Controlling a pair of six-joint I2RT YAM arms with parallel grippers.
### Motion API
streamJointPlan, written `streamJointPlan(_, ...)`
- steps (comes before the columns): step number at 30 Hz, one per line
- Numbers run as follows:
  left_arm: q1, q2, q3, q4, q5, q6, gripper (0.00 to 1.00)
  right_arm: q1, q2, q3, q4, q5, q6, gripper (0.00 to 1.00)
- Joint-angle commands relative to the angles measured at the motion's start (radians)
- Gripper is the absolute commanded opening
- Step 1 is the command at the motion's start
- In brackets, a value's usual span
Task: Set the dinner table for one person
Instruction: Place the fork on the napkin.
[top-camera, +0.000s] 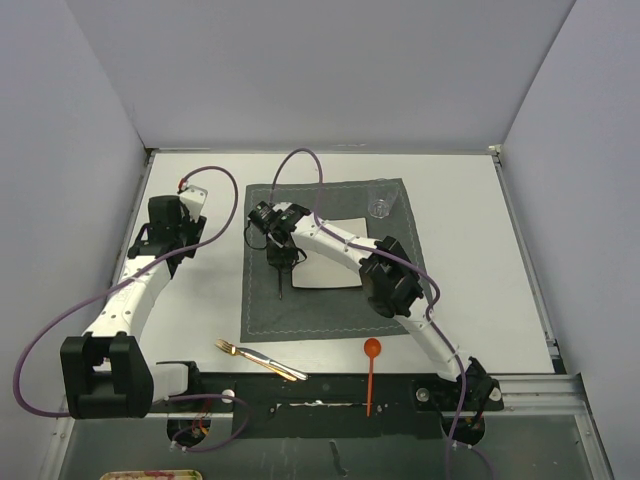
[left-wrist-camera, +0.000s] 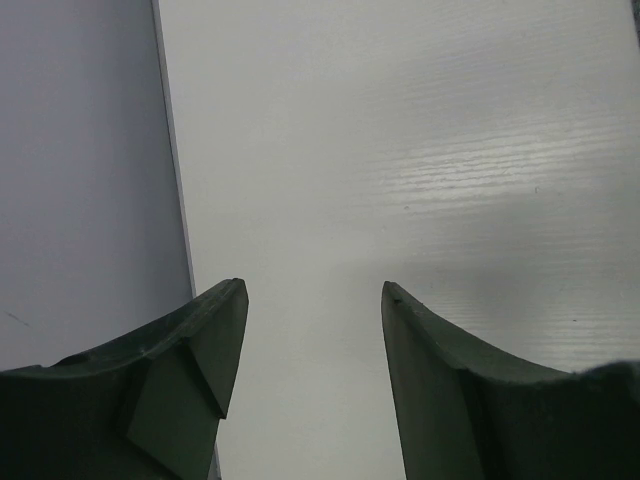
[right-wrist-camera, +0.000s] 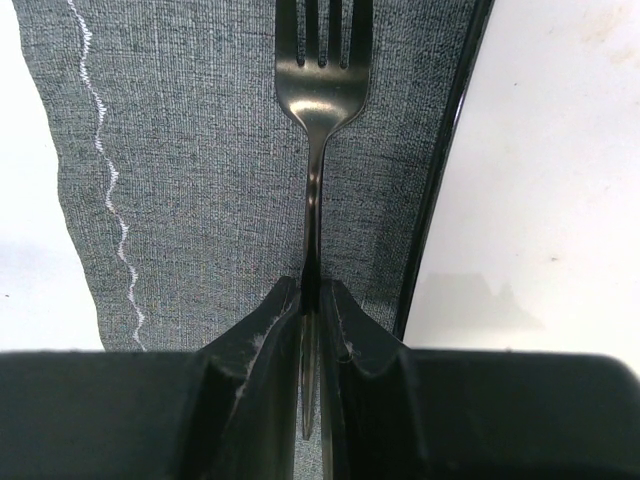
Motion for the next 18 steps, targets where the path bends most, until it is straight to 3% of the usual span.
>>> streamJointPlan(1, -0.004, 0.008, 0.012, 0.067, 0.010, 0.008, 0.55, -0.003, 0.007, 0.007, 0.038, -0.006, -0.002, 0.00)
streamJointPlan(18, -0.004, 0.000, 0.017, 0.043, 0.023, 0.017, 0.57, 0.008, -0.019, -0.013, 0.052, 0.031, -0.026, 0.30)
